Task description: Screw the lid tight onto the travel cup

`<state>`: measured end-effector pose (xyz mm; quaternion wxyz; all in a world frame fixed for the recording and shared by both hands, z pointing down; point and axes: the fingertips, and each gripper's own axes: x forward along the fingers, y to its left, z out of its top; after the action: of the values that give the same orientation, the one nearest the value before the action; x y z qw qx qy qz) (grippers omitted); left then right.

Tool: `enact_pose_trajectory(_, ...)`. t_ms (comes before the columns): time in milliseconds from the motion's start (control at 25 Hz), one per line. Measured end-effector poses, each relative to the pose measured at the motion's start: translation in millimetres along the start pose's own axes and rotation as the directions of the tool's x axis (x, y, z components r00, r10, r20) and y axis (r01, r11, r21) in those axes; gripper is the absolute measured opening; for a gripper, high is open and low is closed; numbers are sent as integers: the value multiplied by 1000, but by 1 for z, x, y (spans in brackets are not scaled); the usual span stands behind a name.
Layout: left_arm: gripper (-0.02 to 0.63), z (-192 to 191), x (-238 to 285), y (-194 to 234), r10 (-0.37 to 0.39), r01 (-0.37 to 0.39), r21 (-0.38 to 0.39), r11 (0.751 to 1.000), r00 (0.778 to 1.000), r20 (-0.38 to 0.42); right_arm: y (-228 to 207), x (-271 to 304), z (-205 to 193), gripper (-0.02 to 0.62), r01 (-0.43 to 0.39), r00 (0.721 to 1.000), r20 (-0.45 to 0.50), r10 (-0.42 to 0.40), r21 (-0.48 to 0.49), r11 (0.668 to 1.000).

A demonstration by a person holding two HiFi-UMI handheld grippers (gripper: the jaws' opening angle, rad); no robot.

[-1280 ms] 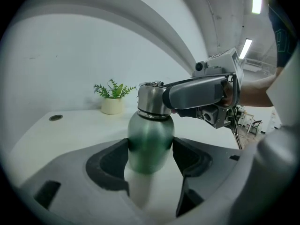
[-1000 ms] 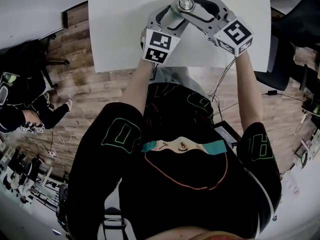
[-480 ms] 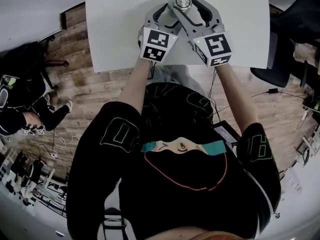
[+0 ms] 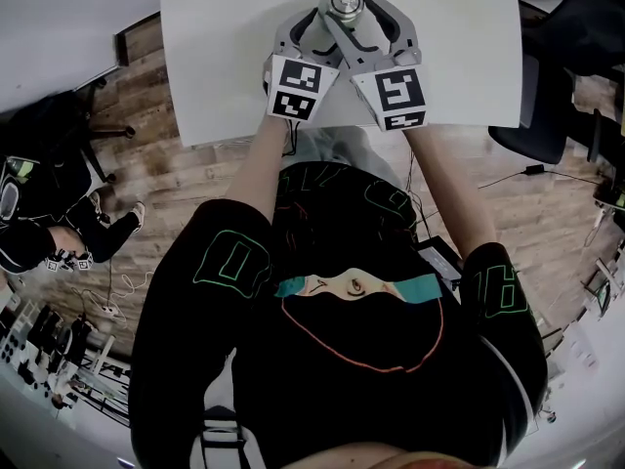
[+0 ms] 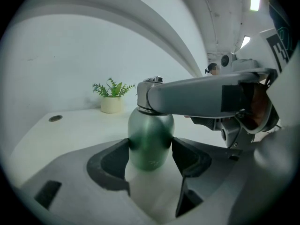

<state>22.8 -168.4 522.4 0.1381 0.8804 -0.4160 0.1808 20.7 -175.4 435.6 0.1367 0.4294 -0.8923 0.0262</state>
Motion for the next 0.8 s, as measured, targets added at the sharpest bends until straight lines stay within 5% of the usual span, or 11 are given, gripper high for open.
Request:
enact_pose_trajectory(360, 296, -4, 3, 0, -8, 8, -5, 1000, 1000, -15, -9, -1, 3, 321, -203, 979, -24, 202, -58, 977)
enact_pose_trajectory(640, 274, -14, 3, -1, -1, 2, 1, 1000, 999, -50, -2, -2, 6, 296, -458, 889, -44, 456, -42, 888)
enact_pose_trajectory(800, 275, -15, 1, -3, 6, -5, 11, 1000, 998, -57, 1, -5, 3, 249, -516, 856, -51, 514, -19, 857)
